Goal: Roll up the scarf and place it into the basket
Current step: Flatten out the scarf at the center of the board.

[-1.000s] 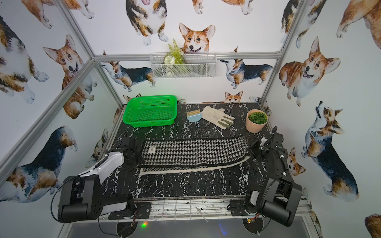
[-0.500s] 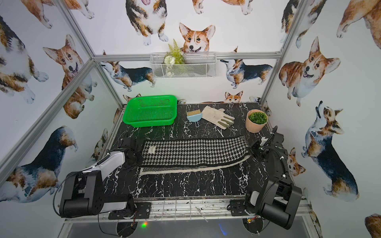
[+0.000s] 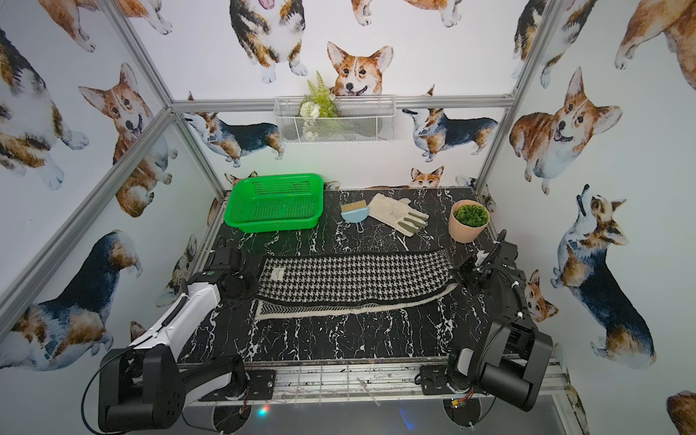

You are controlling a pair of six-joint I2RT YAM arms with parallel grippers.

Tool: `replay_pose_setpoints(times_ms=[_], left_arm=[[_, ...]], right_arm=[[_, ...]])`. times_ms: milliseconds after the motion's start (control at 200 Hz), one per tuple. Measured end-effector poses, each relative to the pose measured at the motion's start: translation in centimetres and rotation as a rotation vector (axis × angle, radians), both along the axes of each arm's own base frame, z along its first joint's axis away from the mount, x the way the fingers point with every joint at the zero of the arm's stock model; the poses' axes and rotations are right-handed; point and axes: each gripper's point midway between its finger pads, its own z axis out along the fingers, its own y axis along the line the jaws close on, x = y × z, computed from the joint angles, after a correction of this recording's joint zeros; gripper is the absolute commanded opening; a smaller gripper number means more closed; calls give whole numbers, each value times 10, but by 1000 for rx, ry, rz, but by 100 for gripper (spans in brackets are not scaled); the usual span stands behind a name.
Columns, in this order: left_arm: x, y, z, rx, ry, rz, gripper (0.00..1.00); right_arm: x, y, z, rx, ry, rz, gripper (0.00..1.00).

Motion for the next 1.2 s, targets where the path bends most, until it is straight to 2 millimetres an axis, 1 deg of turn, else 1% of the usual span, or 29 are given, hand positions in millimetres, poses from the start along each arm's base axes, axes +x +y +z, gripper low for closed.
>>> replay_pose_setpoints(times_ms=[300,405,516,696,826,1201], left_arm=[[-24,-12,37,-68,-86,-20,0],[-32,-14,45,-82,-96,-24,0],[-40,-15,49,-82,-89,-23,0],[-44,-14,58,-82,-93,-14,0],[-48,-11,57,-69,-81,-7,0],[-59,1,56,-15,-63,46,0]], right_arm=[[6,-3,-4,15,18,-1,0],[7,-3,-5,24,22,2,0],[8,-3,-7,42,28,4,0],[12,-7,-4,68,24,-2,0],[15,-8,0,82,14,0,0],[16,-8,-1,132,19,-9,0]])
